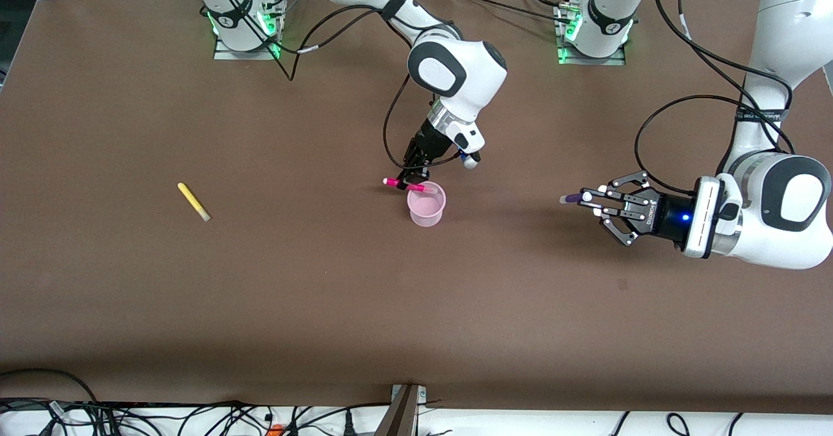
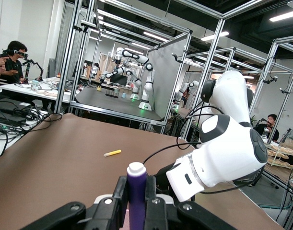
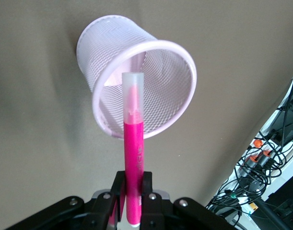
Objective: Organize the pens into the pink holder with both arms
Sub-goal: 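Carry the pink marker over the pink cup with the right gripper, then open the right gripper to drop the pink marker into the cup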
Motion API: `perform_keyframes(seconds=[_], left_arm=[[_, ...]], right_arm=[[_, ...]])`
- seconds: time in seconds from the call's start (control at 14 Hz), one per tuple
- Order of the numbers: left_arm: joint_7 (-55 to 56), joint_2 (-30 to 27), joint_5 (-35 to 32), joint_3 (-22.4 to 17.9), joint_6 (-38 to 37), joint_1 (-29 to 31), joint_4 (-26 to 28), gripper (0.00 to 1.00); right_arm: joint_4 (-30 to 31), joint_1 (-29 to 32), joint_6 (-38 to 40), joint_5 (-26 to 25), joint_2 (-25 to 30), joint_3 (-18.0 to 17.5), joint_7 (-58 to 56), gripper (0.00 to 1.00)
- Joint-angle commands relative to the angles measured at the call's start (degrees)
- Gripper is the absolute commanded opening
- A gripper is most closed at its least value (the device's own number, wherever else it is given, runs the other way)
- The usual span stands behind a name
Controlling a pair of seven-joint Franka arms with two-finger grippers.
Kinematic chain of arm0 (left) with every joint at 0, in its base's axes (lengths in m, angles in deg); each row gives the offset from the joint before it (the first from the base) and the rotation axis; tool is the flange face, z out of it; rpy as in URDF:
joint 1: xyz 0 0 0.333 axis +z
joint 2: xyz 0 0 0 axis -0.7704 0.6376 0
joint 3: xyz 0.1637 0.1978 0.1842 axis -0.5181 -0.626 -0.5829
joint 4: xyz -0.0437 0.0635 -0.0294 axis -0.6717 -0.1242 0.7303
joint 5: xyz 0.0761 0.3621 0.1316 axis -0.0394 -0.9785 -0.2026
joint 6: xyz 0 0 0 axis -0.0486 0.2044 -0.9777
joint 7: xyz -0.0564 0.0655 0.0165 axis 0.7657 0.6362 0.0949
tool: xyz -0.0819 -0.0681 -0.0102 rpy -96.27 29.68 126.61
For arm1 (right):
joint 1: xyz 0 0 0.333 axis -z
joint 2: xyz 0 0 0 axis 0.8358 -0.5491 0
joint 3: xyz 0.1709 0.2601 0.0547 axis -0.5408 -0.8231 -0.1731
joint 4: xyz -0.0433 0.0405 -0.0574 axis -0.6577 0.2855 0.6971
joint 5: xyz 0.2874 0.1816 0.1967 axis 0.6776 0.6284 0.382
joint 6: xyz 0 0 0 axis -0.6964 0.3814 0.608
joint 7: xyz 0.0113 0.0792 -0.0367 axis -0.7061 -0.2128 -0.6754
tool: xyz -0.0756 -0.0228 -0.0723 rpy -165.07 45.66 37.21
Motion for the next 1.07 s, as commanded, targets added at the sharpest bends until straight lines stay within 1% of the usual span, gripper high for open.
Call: perform_keyframes(seconds=[0.0, 0.21, 0.29, 0.36, 0.43, 0.5, 0.64, 0.71, 0.79, 0.86, 0.93, 1.0], left_arm=[[-1.46, 0.39, 1.41, -0.15, 0.85, -1.10, -2.14, 0.00], [-1.46, 0.39, 2.55, -0.15, 1.03, -1.19, -2.15, 0.00], [-1.46, 0.39, 2.64, -0.15, 1.03, -1.28, -2.23, 0.00], [-1.46, 0.39, 2.64, -0.15, 1.03, -1.28, -2.23, 0.00], [-1.46, 0.39, 2.64, -0.15, 1.03, -1.28, -2.15, 0.00], [-1.46, 0.39, 2.64, -0.15, 1.03, -1.28, -2.14, 0.00], [-1.46, 0.39, 2.64, -0.15, 1.03, -1.28, -2.23, 0.00], [-1.46, 0.39, 2.64, -0.15, 1.03, -1.28, -2.23, 0.00], [-1.46, 0.22, 2.64, -0.06, 1.03, -1.45, -2.23, 0.00], [-1.46, 0.13, 2.64, -0.15, 1.12, -1.80, -2.23, 0.00], [-1.46, -0.05, 2.64, -0.06, 1.73, -1.98, -2.23, 0.00], [-1.46, -0.05, 2.64, 0.11, 2.78, -2.50, -2.23, 0.00]], right_arm=[[-1.85, -0.86, -0.42, -1.13, -1.14, 0.76, 1.46, 0.00], [-1.76, -0.94, -0.25, -1.13, -1.23, 0.76, 1.46, 0.00], [-1.85, -0.94, -0.16, -1.13, -1.14, 0.76, 1.46, 0.21], [-1.85, -0.86, -0.25, -1.13, -1.14, 0.76, 1.46, 0.45], [-1.85, -0.86, -0.25, -1.13, -1.14, 0.76, 1.55, 0.56], [-1.85, -0.86, -0.16, -1.13, -1.14, 0.84, 1.81, 0.65], [-1.85, -0.86, 0.28, -1.13, -0.71, 0.93, 1.73, 0.75], [-1.85, -0.77, 0.71, -1.04, -0.36, 1.02, 1.38, 0.81], [-1.85, -0.59, 1.33, -0.87, 0.52, 1.20, 0.94, 0.91], [-1.85, 0.36, 1.68, -0.26, 2.27, 1.20, -0.29, 0.96], [-1.85, 2.29, 1.68, 1.92, 4.46, 0.94, -2.30, 0.99], [-1.85, 4.48, 1.68, 6.04, 7.44, 1.19, -4.23, 0.99]])
